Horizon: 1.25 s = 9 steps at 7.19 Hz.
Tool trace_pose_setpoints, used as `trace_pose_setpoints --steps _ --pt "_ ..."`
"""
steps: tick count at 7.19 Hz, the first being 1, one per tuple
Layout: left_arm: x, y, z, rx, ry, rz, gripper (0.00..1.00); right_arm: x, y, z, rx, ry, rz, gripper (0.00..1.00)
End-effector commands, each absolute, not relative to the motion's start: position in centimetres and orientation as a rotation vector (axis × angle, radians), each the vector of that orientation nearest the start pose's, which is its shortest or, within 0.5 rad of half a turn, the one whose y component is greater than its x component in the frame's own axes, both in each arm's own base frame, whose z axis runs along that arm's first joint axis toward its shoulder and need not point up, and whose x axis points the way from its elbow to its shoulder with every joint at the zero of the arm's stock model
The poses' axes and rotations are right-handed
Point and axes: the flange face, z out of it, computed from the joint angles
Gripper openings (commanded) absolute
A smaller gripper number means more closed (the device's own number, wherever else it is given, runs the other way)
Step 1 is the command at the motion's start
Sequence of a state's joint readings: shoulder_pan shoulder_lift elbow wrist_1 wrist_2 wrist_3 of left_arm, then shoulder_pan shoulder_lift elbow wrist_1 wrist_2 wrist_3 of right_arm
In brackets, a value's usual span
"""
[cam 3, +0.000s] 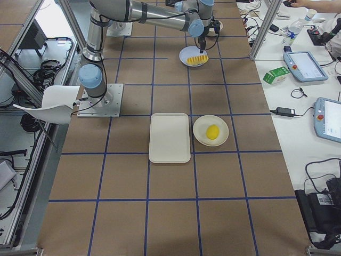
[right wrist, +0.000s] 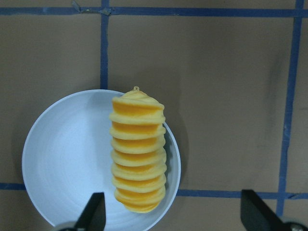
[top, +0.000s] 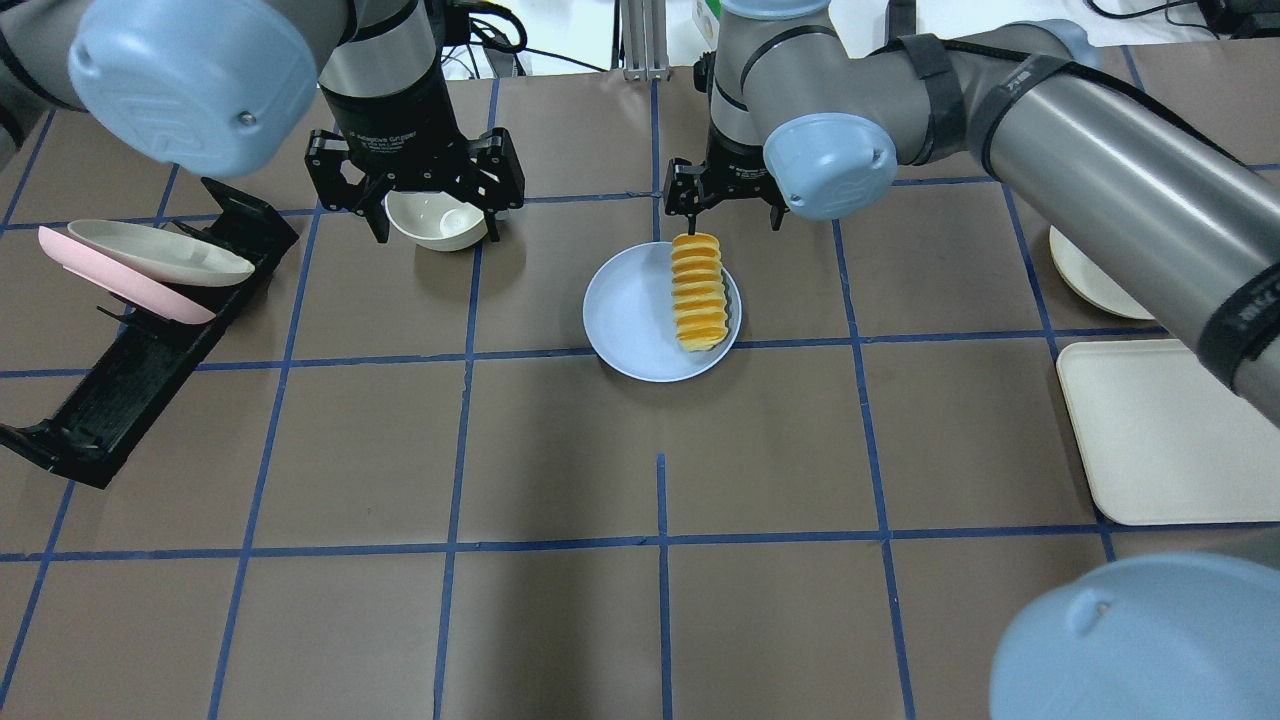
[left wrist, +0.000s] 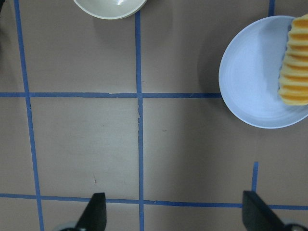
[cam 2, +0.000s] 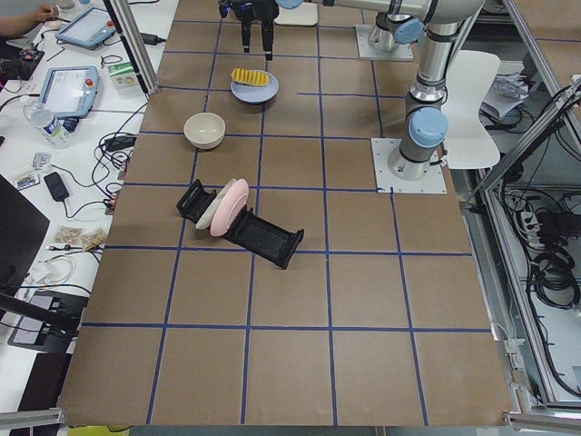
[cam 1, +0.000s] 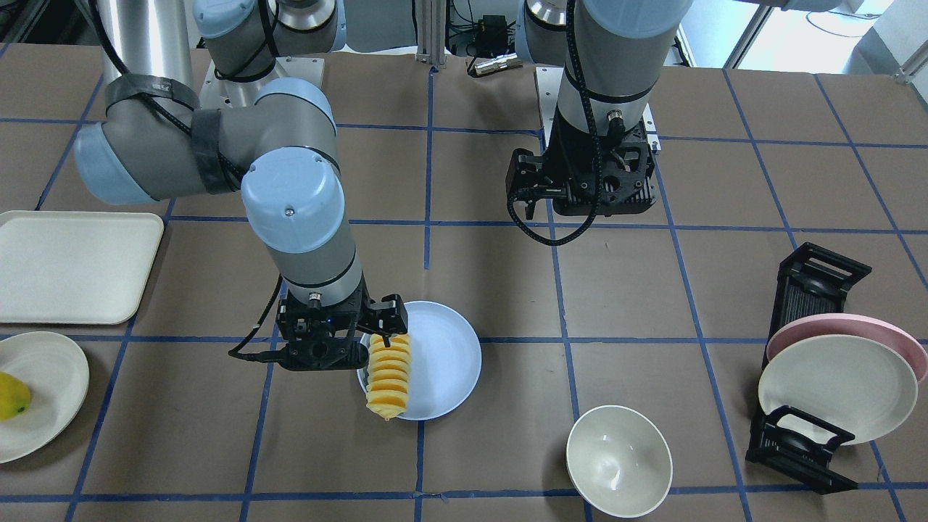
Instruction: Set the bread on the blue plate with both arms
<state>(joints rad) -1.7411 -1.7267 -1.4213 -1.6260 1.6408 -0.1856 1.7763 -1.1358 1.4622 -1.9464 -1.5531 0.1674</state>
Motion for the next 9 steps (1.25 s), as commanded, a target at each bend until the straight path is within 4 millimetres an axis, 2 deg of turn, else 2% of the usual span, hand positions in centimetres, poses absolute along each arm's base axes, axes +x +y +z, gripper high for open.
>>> trace_pose_setpoints --steps 1,2,3,4,5,6,8,9 --pt "-21.8 -52.2 47.4 -0.02 3.06 0.076 1.0 19.4 -62.2 35.3 -0.092 3.189 -0.028 1.0" --pt "-21.8 -52.2 47.5 -0.02 3.06 0.073 1.0 18.3 -59.8 40.2 -0.082 3.189 -0.044 1.0" --pt "-21.8 -52.2 47.4 -0.02 3.06 0.076 1.0 18.5 -56.8 44.4 -0.077 3.183 -0.068 1.0" --pt "-21.8 -52.2 47.4 -0.02 3.06 0.076 1.0 18.8 -56.0 45.0 -0.089 3.187 -0.07 1.0" --pt "-21.8 -52.2 47.3 -0.02 3.061 0.078 1.0 18.3 -53.2 46.0 -0.106 3.185 -0.049 1.0" --pt "-21.8 -52.2 47.2 -0.02 3.061 0.081 1.0 17.5 -51.7 46.3 -0.081 3.163 -0.123 1.0" --pt "-21.8 -52.2 47.2 -0.02 3.061 0.081 1.0 17.5 -51.3 47.7 -0.169 3.143 -0.208 1.0" --pt "-21.8 -52.2 47.2 -0.02 3.061 0.081 1.0 16.7 -51.3 47.7 -0.151 3.148 -0.194 1.0"
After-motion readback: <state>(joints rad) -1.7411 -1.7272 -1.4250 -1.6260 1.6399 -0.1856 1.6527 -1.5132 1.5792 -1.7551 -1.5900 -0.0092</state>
